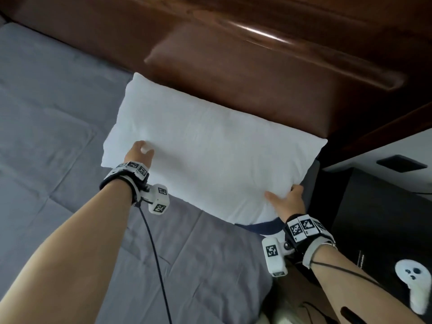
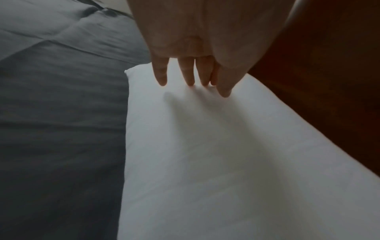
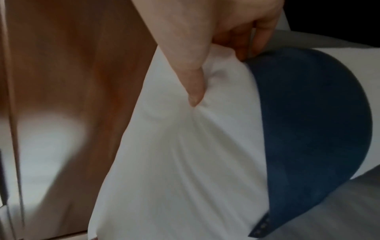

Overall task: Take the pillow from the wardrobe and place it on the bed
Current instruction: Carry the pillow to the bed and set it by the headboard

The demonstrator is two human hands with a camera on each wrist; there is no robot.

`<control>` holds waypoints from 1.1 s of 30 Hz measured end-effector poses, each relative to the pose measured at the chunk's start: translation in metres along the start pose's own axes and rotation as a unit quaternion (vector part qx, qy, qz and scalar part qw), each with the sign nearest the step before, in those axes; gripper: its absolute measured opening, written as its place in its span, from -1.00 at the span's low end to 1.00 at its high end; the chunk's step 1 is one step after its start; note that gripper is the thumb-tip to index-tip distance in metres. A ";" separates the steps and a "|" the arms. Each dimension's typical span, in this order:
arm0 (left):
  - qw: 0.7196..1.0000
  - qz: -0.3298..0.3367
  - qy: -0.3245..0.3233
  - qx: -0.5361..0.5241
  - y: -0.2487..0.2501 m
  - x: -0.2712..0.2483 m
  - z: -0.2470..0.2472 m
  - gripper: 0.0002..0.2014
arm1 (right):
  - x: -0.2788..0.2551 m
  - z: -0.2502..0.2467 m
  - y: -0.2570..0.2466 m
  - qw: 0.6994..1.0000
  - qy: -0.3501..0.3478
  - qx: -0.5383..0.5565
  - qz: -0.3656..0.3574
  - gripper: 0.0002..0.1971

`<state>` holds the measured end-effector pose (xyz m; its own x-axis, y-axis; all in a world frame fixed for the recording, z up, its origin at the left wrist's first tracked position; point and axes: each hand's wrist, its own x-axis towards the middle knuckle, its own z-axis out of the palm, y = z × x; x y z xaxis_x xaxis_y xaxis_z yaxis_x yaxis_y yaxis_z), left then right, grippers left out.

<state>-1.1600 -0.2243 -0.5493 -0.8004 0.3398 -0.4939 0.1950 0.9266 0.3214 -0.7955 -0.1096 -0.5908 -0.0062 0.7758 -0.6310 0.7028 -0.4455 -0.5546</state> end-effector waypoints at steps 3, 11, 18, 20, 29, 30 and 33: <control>1.000 0.003 -0.016 0.000 -0.005 -0.010 0.011 -0.48 | 0.007 0.004 0.009 0.999 0.004 -0.033 0.007 -0.19; 1.000 0.002 -0.013 -0.026 -0.008 -0.031 0.004 -0.44 | -0.007 -0.008 0.018 0.987 -0.138 -0.081 0.005 -0.13; 0.998 0.017 -0.008 -0.064 -0.001 -0.053 0.009 -0.45 | -0.018 -0.014 0.024 0.990 -0.078 -0.115 -0.013 -0.80; 0.997 0.023 -0.002 -0.069 -0.001 -0.054 0.013 -0.46 | -0.012 -0.015 0.029 0.992 -0.076 -0.093 -0.026 -0.83; 0.997 0.026 -0.017 -0.068 -0.006 -0.069 0.032 -0.47 | -0.024 -0.025 0.034 0.992 -0.070 -0.092 -0.060 -0.78; 0.997 0.026 -0.018 -0.066 -0.005 -0.071 0.034 -0.47 | -0.024 -0.025 0.035 0.993 -0.052 -0.083 -0.060 -0.80; 0.998 0.026 -0.011 -0.061 -0.003 -0.076 0.035 -0.48 | -0.024 -0.026 0.034 0.996 -0.037 -0.067 -0.056 -0.81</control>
<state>-1.0803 -0.2476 -0.5410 -0.7780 0.3910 -0.4917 0.1633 0.8816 0.4428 -0.7534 -0.1319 -0.5802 -0.1381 0.7797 -0.6108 0.7838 -0.2910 -0.5487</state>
